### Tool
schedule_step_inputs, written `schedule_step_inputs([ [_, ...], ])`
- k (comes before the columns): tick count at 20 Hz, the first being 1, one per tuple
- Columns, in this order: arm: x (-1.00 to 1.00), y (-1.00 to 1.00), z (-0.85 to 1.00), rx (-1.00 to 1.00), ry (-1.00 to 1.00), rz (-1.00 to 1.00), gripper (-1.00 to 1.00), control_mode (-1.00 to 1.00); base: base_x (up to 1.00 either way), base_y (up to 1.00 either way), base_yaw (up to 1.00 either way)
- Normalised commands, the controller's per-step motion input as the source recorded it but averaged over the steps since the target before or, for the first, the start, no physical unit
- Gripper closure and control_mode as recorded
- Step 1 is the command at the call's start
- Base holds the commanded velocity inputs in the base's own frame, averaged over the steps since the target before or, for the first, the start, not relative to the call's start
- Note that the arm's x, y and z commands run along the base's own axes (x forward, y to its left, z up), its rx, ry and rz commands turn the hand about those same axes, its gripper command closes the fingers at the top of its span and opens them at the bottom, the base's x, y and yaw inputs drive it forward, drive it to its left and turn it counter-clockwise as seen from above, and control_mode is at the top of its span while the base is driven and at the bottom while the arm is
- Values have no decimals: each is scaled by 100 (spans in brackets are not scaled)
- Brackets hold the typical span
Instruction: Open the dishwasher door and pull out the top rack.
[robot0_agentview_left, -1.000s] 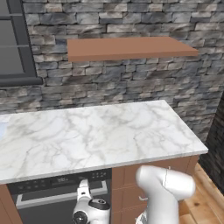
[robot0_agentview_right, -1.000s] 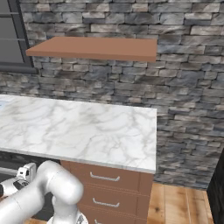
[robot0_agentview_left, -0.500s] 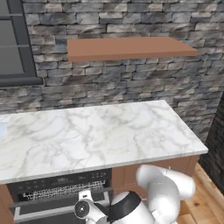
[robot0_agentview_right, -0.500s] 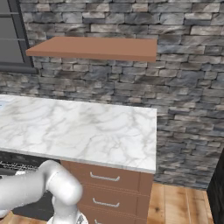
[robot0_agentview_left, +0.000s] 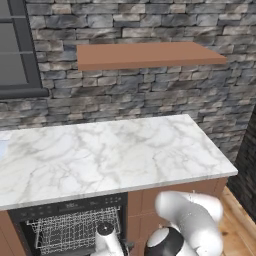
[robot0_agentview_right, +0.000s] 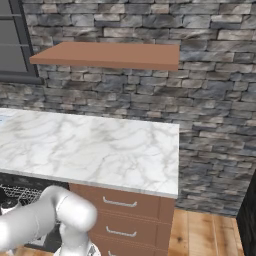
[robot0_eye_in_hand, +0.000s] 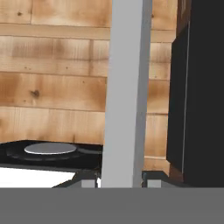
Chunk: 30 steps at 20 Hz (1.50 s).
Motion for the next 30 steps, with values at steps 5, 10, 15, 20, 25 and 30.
schedule_step_inputs([
  [5,-90,0,-39,2,45,0,100,-100,0,0,0],
  [10,-30,0,84,10,23,-1,100,-100,0,0,0],
  [15,-14,0,100,2,23,0,100,-100,0,0,0],
  [20,7,18,17,-8,7,0,100,-100,0,0,0],
  [25,67,64,-49,-31,0,-5,100,-100,0,0,0],
  [30,70,30,17,-16,3,-25,-100,-100,0,0,0],
])
